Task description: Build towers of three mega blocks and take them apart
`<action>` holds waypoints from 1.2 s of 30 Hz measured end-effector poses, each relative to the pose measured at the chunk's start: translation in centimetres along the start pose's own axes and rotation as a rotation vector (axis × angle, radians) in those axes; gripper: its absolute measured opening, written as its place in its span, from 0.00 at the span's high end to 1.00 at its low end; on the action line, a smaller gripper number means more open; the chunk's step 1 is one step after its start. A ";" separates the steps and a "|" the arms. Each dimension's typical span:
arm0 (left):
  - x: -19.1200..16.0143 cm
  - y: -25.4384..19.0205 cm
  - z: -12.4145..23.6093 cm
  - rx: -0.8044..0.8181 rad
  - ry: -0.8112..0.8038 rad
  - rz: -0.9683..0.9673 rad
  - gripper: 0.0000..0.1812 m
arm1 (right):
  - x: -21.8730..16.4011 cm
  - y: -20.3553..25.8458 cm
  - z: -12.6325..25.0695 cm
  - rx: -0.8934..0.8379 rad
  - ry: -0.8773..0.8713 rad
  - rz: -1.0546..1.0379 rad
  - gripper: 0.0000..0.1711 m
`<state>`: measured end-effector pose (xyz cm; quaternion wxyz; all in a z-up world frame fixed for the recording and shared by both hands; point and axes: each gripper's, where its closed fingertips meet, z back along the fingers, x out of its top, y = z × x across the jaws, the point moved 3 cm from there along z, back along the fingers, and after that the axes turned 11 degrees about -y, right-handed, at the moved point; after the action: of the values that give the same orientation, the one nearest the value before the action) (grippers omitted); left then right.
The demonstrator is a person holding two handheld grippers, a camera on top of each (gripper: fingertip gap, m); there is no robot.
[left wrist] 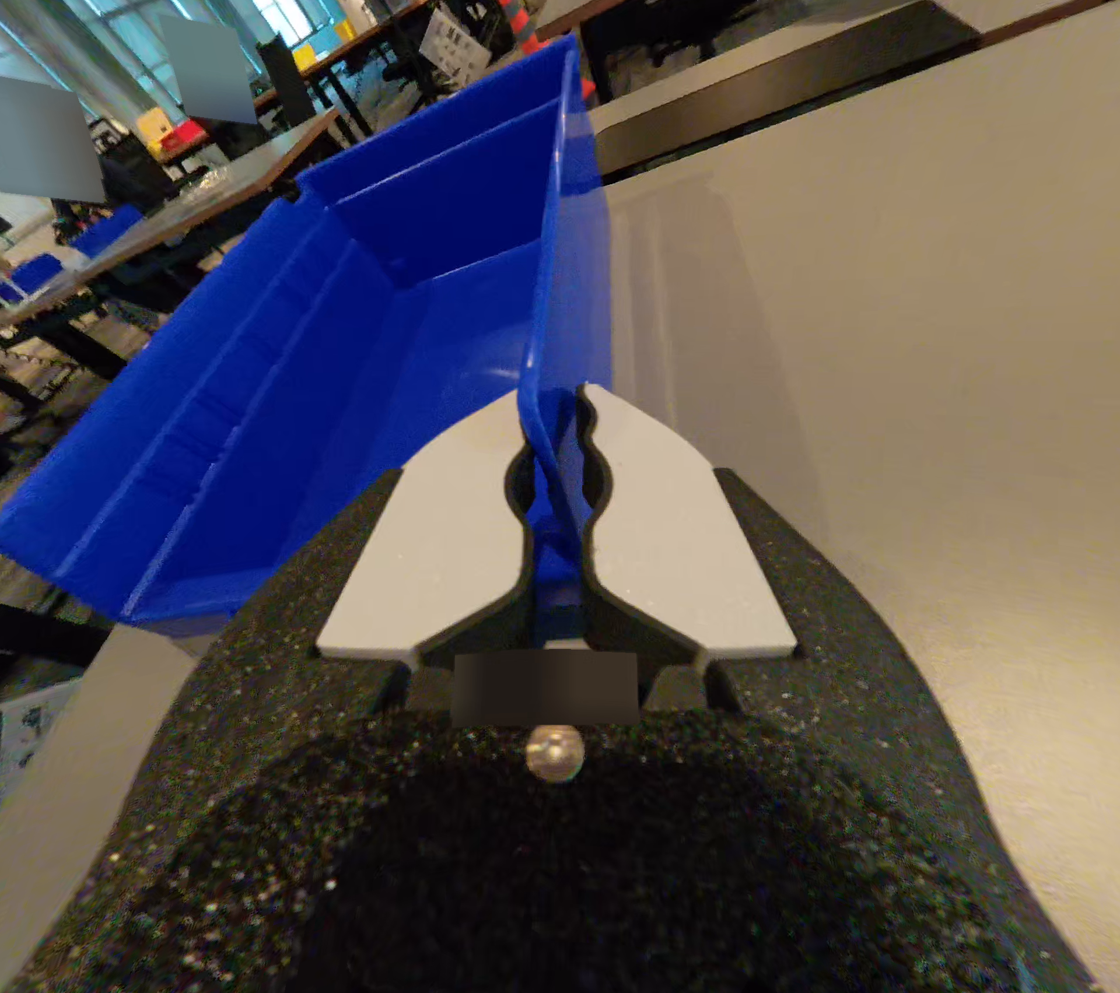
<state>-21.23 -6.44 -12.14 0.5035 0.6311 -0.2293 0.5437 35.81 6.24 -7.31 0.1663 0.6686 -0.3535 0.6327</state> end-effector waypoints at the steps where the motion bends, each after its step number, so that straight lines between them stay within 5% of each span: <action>1: 0.1 -0.1 0.1 -0.009 -0.007 -0.005 0.95 | 0.0 0.0 0.0 0.000 0.001 -0.001 0.78; 18: 1.8 -5.9 7.5 -0.357 -0.187 -0.091 0.97 | -1.2 -0.7 -0.1 -0.036 0.068 -0.033 0.78; 36: 3.5 -12.2 16.1 -0.965 -0.506 -0.178 0.96 | -3.1 -0.3 -0.7 -0.012 0.182 -0.020 0.81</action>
<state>-2.61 -15.04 -12.06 0.7089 0.4564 -0.5122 0.1637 35.67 7.73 -10.13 0.2080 0.6109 -0.3342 0.6869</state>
